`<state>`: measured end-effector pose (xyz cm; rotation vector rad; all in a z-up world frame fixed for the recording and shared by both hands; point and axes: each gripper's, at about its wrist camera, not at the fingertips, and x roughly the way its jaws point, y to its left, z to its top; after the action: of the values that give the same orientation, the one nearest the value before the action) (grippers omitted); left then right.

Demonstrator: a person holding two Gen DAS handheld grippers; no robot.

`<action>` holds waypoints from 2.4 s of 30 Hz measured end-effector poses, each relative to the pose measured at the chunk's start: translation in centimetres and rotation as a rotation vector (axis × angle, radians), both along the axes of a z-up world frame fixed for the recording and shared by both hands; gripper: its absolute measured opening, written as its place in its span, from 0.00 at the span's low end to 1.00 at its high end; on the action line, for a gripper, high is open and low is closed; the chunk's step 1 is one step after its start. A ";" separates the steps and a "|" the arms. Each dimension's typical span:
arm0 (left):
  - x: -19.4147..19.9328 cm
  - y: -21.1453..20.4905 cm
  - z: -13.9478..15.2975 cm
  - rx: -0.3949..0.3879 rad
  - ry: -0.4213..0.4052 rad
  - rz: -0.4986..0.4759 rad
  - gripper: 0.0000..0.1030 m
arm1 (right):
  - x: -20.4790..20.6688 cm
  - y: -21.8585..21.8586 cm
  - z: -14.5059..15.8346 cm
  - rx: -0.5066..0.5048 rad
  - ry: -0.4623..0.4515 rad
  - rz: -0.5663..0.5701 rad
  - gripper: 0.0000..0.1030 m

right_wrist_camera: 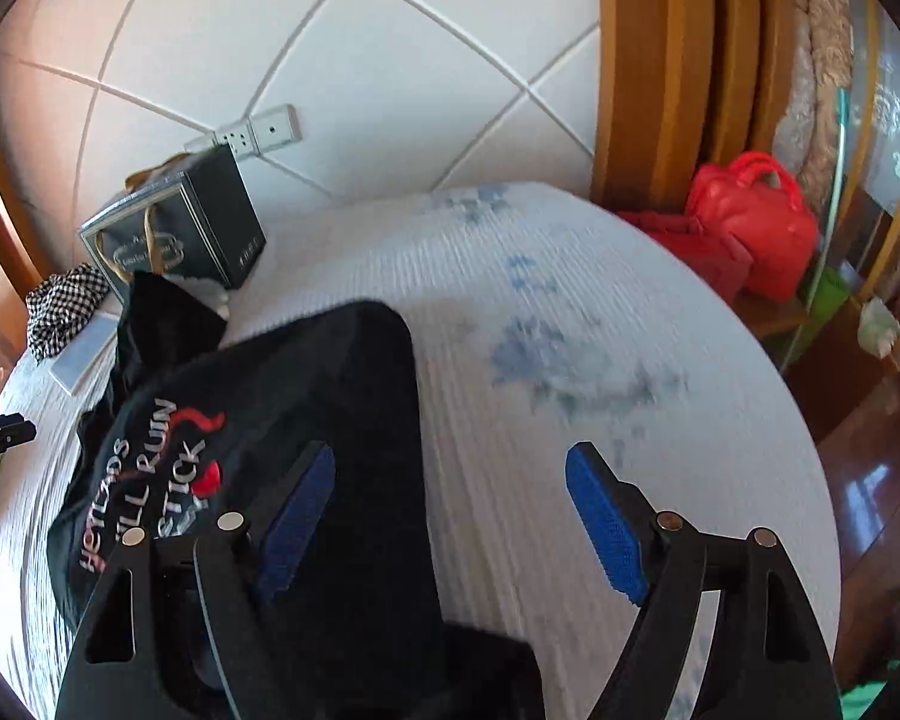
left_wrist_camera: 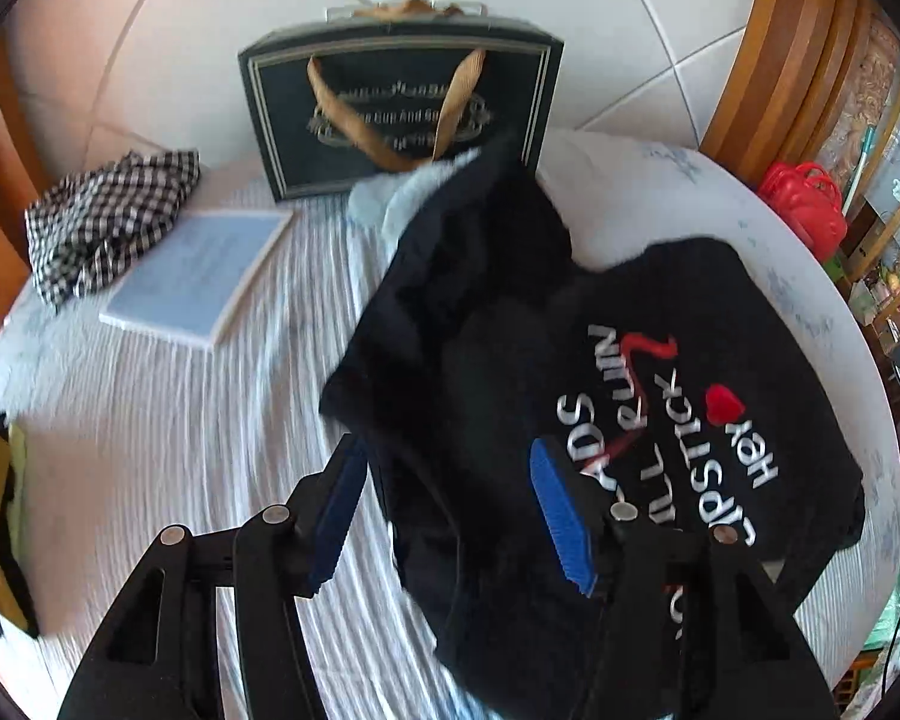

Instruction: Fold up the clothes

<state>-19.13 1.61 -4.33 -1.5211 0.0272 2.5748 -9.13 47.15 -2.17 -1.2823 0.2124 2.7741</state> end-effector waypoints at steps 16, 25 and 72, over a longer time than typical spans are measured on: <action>8.8 2.3 -6.7 0.103 -0.157 -0.044 0.50 | 10.4 -0.5 -7.8 -0.031 -0.180 -0.026 0.93; 8.7 2.8 -4.2 0.155 -0.111 -0.055 0.05 | 9.3 -2.2 -9.4 0.026 -0.241 0.006 0.08; -3.7 5.8 -2.8 -0.031 0.038 -0.048 0.07 | -7.6 4.1 -9.9 -0.030 -0.256 -0.043 0.78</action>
<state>-22.78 7.44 -7.16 -1.4639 0.1065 2.5768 -16.71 51.27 -12.04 -1.6015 0.2605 2.5473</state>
